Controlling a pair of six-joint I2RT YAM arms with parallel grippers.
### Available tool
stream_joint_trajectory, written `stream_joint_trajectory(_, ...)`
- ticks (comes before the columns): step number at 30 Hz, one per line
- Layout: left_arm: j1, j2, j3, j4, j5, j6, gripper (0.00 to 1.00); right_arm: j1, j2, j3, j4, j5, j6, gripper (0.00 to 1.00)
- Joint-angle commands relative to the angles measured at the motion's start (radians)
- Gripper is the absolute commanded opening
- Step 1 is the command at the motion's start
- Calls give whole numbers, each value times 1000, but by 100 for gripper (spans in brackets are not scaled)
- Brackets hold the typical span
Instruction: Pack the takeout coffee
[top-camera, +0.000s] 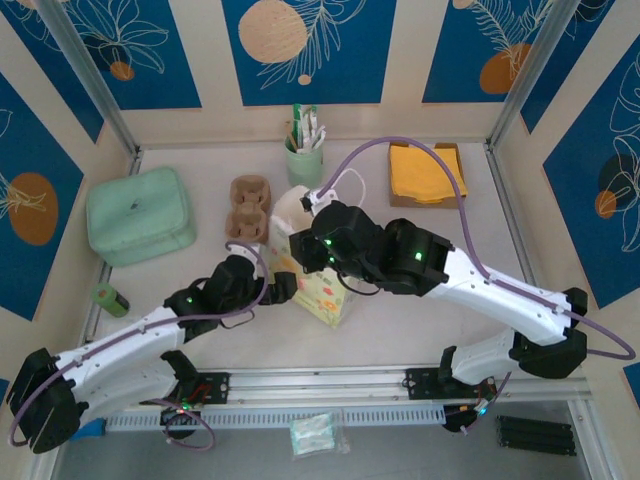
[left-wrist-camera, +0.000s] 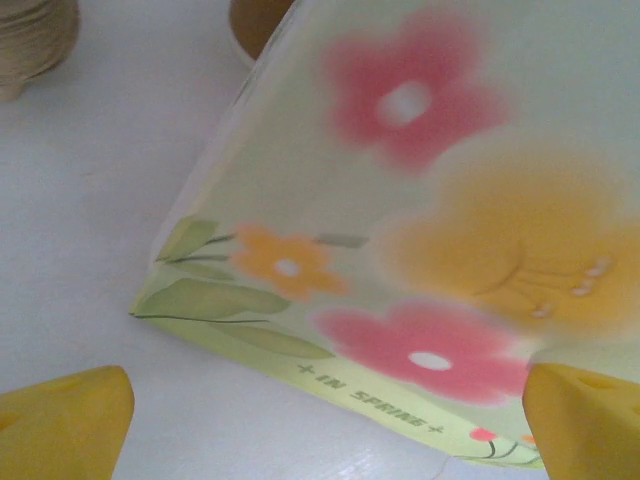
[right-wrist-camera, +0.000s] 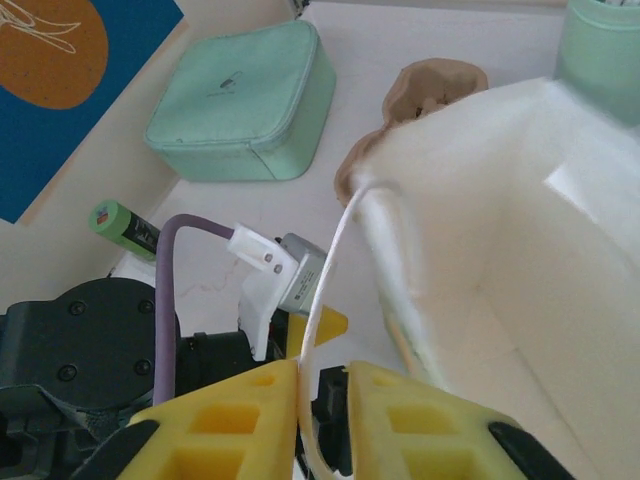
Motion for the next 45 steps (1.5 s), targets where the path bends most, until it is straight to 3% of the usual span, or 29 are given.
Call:
stream_joint_trajectory(1, 23, -37, -27, 19, -19, 30, 100, 8, 20, 28, 10, -27, 14, 27)
stream_joint_trajectory(8, 50, -102, -63, -12, -14, 29, 99, 9, 50, 117, -32, -75, -5, 45)
stream_joint_trajectory(16, 61, -227, -40, -150, -16, 36, 99, -44, 72, 299, -133, -150, -72, 53)
stream_joint_trajectory(25, 73, -408, 138, -474, -97, 46, 99, -356, 45, 309, -267, -393, -122, 69)
stream_joint_trajectory(29, 74, -414, 293, -611, -123, 39, 100, -502, 29, 250, -266, -492, -144, 71)
stream_joint_trajectory(35, 73, -325, 497, -673, -55, 27, 99, -663, 24, 148, -209, -703, -146, 72)
stream_joint_trajectory(42, 74, -156, 671, -632, 84, 46, 99, -710, 65, 110, -182, -802, -162, 69)
stream_joint_trajectory(45, 74, -91, 705, -609, 144, 41, 99, -723, 78, 107, -166, -808, -166, 62)
